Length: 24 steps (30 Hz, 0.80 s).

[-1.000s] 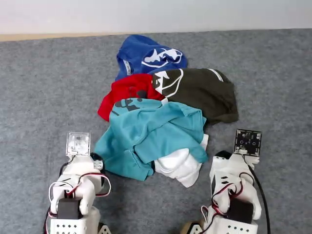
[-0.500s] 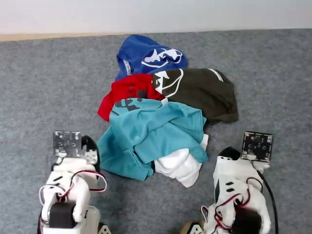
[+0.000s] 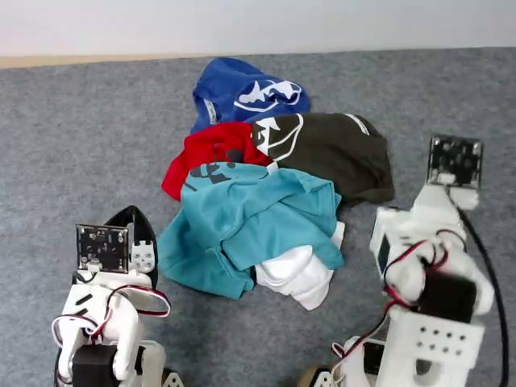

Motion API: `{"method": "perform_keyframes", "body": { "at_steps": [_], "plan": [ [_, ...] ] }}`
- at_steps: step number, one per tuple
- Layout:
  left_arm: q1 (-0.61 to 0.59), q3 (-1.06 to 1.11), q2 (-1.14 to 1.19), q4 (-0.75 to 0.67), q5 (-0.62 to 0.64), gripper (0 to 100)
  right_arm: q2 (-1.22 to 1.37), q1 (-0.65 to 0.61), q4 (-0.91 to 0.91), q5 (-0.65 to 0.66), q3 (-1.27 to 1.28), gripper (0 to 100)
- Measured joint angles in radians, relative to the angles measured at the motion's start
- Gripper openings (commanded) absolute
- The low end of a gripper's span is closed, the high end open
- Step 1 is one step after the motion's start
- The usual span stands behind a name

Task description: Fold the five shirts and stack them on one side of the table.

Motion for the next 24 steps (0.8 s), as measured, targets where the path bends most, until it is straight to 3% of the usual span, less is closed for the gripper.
{"method": "perform_keyframes", "body": {
  "at_steps": [6,16,24],
  "plan": [
    [0.000,-0.091,0.100,-0.037,-0.002,0,0.020,0.000,0.000,0.000,-0.012,0.9],
    [0.002,-0.463,0.667,-0.086,-0.002,1,0.020,0.000,0.000,0.000,-0.012,0.9],
    [0.028,-0.703,1.077,0.100,-0.023,3,0.110,0.000,0.018,0.000,-0.025,0.9]
  ]
}}
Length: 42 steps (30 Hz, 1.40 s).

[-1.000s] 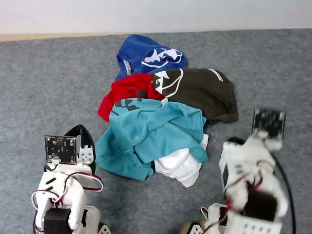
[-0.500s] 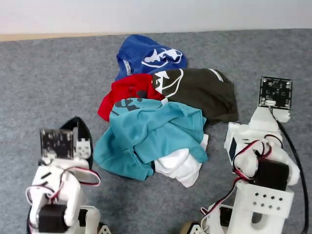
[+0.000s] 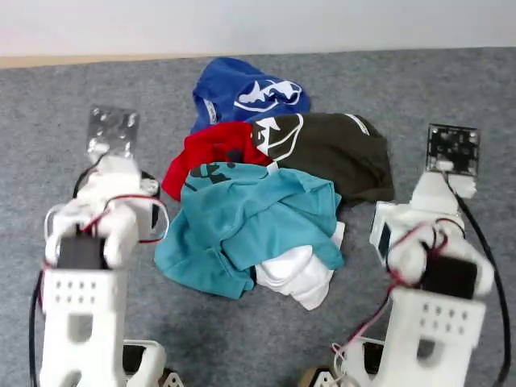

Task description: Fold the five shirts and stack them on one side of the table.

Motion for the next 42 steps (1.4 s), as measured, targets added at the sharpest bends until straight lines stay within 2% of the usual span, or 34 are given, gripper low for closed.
{"method": "perform_keyframes", "body": {
  "at_steps": [4,8,13,21,27,29,34,42],
  "plan": [
    [0.035,-0.127,0.143,0.170,-0.018,5,0.064,-0.002,0.044,0.000,-0.054,0.9],
    [0.041,-0.209,0.259,0.284,-0.018,5,0.167,-0.021,0.101,0.000,-0.140,0.9],
    [0.041,-0.305,0.391,0.371,-0.021,5,0.353,-0.023,0.164,0.000,-0.279,0.9],
    [0.041,-0.491,0.537,0.477,-0.026,5,0.651,-0.029,0.365,0.002,-0.502,1.0],
    [0.041,-0.528,0.545,0.519,-0.026,5,0.704,-0.069,0.368,0.106,-0.537,1.7],
    [0.041,-0.528,0.549,0.528,-0.026,5,0.704,-0.103,0.370,0.132,-0.537,5.7],
    [0.041,-0.528,0.551,0.534,-0.026,6,0.704,-0.172,0.371,0.149,-0.537,27.7],
    [0.041,-0.528,0.551,0.537,-0.026,16,0.704,-0.175,0.371,0.133,-0.537,29.3]
  ]
}}
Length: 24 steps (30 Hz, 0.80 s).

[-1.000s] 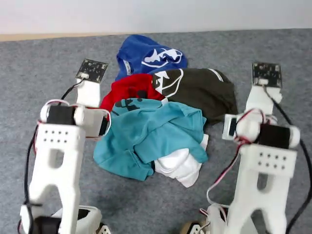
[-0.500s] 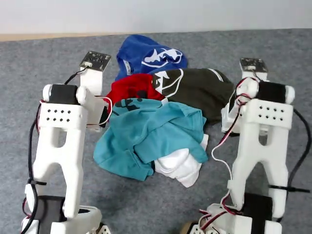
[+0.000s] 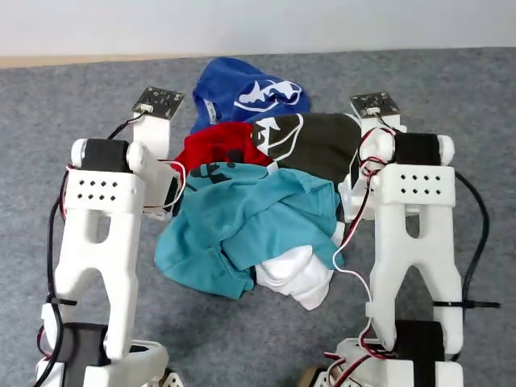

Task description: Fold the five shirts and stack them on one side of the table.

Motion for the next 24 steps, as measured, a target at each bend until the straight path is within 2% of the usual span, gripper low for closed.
{"method": "perform_keyframes", "body": {
  "at_steps": [2,6,7,9,14,19,24],
  "plan": [
    [0.000,0.000,0.000,0.000,0.000,17,0.000,0.000,0.000,0.000,0.000,24.7],
    [0.000,0.000,0.000,0.000,0.000,16,0.002,0.000,0.000,-0.002,0.000,2.8],
    [0.003,0.000,0.002,0.000,0.000,16,0.006,0.000,0.000,-0.002,0.000,0.0],
    [0.017,0.000,0.003,0.000,0.000,16,0.008,0.000,0.000,-0.002,0.000,3.7],
    [0.107,0.000,0.003,0.000,0.000,16,0.008,0.003,0.000,-0.002,0.000,1.2],
    [0.233,0.000,0.003,-0.015,0.000,14,0.008,0.077,0.000,-0.002,0.000,0.9],
    [0.296,0.000,0.006,-0.097,0.000,14,0.008,0.158,0.000,0.040,0.046,1.2]
  ]
}}
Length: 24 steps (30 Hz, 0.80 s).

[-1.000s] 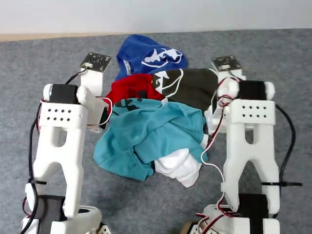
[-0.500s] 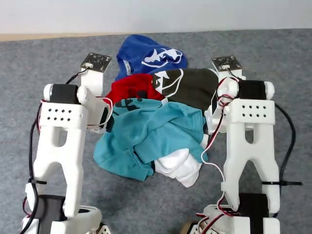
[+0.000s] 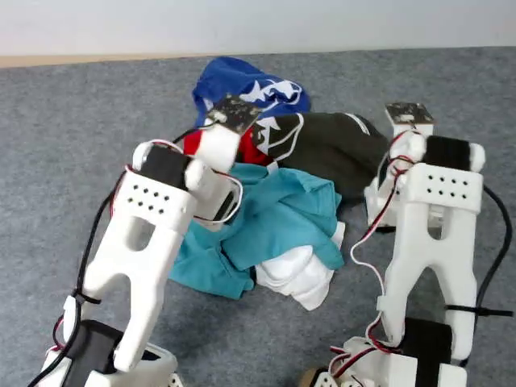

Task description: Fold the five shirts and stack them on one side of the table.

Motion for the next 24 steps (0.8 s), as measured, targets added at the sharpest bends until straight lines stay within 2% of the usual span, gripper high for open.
{"method": "perform_keyframes", "body": {
  "at_steps": [3,8,15,24],
  "plan": [
    [0.012,0.000,0.000,-0.063,0.000,16,0.000,0.028,0.000,0.025,0.008,2.2],
    [0.051,0.046,0.000,-0.098,0.000,24,0.000,0.051,0.000,0.031,0.008,10.4],
    [0.061,0.127,0.012,-0.196,0.000,25,0.000,0.054,0.000,0.031,0.008,13.3],
    [0.058,0.110,0.287,-0.275,0.000,25,0.000,0.054,0.000,0.031,0.008,13.4]
  ]
}}
